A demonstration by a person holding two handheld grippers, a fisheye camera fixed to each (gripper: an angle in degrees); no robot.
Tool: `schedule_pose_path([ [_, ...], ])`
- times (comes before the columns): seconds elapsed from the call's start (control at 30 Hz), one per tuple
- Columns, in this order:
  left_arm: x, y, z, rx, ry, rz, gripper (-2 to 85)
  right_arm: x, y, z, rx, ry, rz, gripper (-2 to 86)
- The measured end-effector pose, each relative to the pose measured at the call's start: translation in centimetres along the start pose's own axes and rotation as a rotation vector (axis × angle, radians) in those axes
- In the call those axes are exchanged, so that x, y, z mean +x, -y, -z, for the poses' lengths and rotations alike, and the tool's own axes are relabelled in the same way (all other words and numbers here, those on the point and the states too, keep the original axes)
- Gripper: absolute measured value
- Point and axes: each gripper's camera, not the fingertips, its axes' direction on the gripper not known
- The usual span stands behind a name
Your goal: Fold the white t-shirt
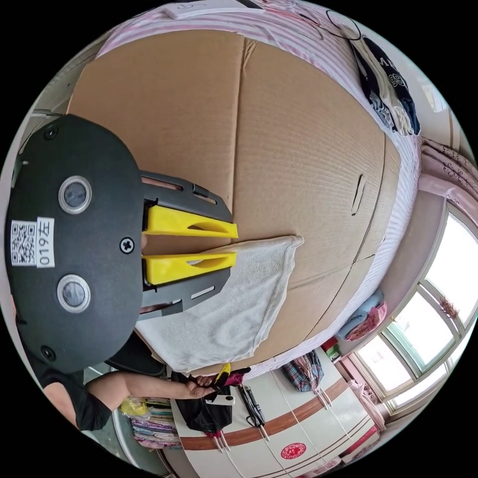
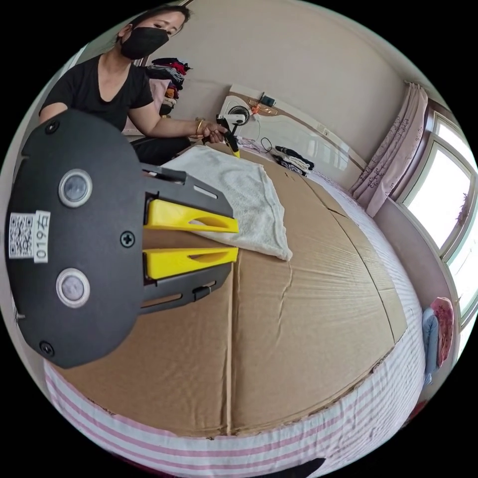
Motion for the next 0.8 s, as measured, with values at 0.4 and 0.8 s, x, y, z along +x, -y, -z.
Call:
schedule_pose_path([
  [0.4,-1.2,3.7,-2.6,-0.01,-0.046,0.013,5.6,8.2,5.3,-5.7,-0.017,0.014,-0.019,5.4],
  [0.8,-1.2,2.0,-4.1,0.016,-0.062,0.006,2.3,17.8,1.5,-9.6,-0.017,0.016,-0.012,-0.1],
])
